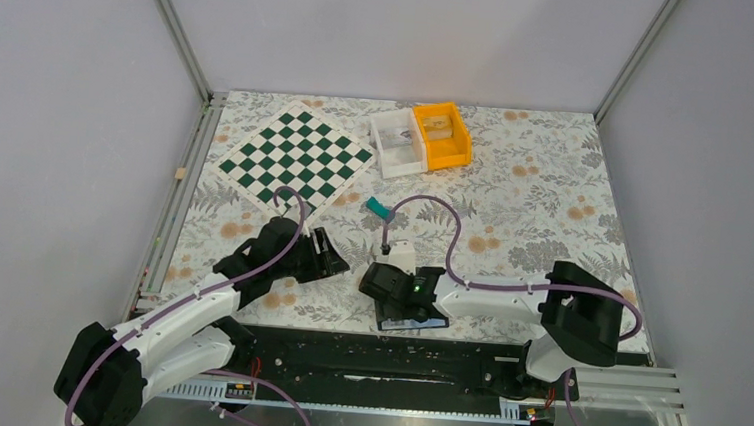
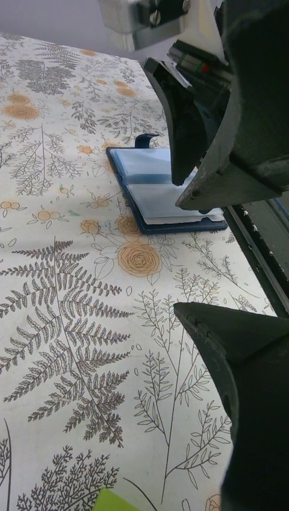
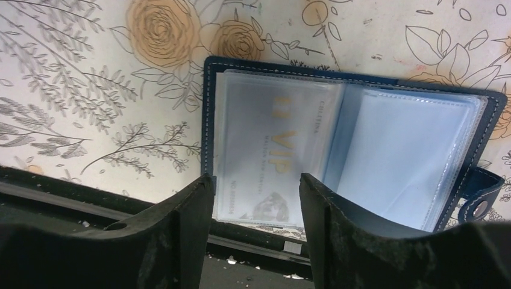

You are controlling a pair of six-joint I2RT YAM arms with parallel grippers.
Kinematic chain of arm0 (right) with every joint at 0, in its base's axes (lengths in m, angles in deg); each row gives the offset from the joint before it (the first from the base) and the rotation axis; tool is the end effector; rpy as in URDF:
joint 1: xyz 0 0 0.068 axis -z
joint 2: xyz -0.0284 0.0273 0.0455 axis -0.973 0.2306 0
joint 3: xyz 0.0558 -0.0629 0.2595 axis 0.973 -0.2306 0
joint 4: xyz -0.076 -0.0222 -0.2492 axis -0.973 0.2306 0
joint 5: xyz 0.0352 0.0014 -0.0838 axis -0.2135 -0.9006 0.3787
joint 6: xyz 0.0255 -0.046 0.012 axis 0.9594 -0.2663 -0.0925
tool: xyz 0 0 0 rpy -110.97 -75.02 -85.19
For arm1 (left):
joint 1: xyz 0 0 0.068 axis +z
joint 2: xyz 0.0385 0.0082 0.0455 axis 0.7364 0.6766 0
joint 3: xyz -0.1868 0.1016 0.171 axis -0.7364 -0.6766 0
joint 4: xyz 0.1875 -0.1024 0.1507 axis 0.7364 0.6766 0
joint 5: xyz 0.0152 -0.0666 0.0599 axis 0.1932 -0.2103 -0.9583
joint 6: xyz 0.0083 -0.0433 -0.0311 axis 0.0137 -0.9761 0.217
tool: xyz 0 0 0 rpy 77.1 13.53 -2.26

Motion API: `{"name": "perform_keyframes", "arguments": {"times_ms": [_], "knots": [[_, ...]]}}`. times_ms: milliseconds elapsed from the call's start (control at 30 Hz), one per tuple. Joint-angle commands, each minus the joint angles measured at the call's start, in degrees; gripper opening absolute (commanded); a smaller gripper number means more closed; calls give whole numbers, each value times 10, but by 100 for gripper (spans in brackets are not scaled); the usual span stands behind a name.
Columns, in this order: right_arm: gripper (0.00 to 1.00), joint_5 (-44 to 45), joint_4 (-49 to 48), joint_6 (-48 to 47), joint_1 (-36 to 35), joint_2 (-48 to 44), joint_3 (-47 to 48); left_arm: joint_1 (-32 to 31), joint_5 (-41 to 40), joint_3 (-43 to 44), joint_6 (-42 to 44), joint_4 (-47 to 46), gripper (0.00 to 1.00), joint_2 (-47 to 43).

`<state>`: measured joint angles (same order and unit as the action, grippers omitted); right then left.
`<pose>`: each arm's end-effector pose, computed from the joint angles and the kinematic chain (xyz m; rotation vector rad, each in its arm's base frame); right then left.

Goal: Take the credit cards out of the card holder
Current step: Remove the credit card from the card holder.

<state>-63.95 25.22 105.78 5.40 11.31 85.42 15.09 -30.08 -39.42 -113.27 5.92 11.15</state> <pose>0.1082 0.2807 0.1756 -0.3222 2.5787 0.3208 0.1521 -0.1040 0.1897 -0.2304 2.4243 -0.9047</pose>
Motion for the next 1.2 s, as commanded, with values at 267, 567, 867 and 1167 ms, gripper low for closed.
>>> {"name": "perform_keyframes", "arguments": {"times_ms": [267, 567, 867, 1167], "knots": [[59, 18, 28, 3, -4, 43, 24, 3, 12, -5, -1, -31, 57, 1], [68, 14, 27, 5, -4, 46, 23, 3, 16, -7, -4, -39, 57, 3], [57, 12, 33, 9, -4, 53, 27, 3, 17, -15, -6, -40, 57, -5], [52, 10, 10, 13, -4, 15, 9, 2, 61, -18, 2, -60, 57, 6]]}}
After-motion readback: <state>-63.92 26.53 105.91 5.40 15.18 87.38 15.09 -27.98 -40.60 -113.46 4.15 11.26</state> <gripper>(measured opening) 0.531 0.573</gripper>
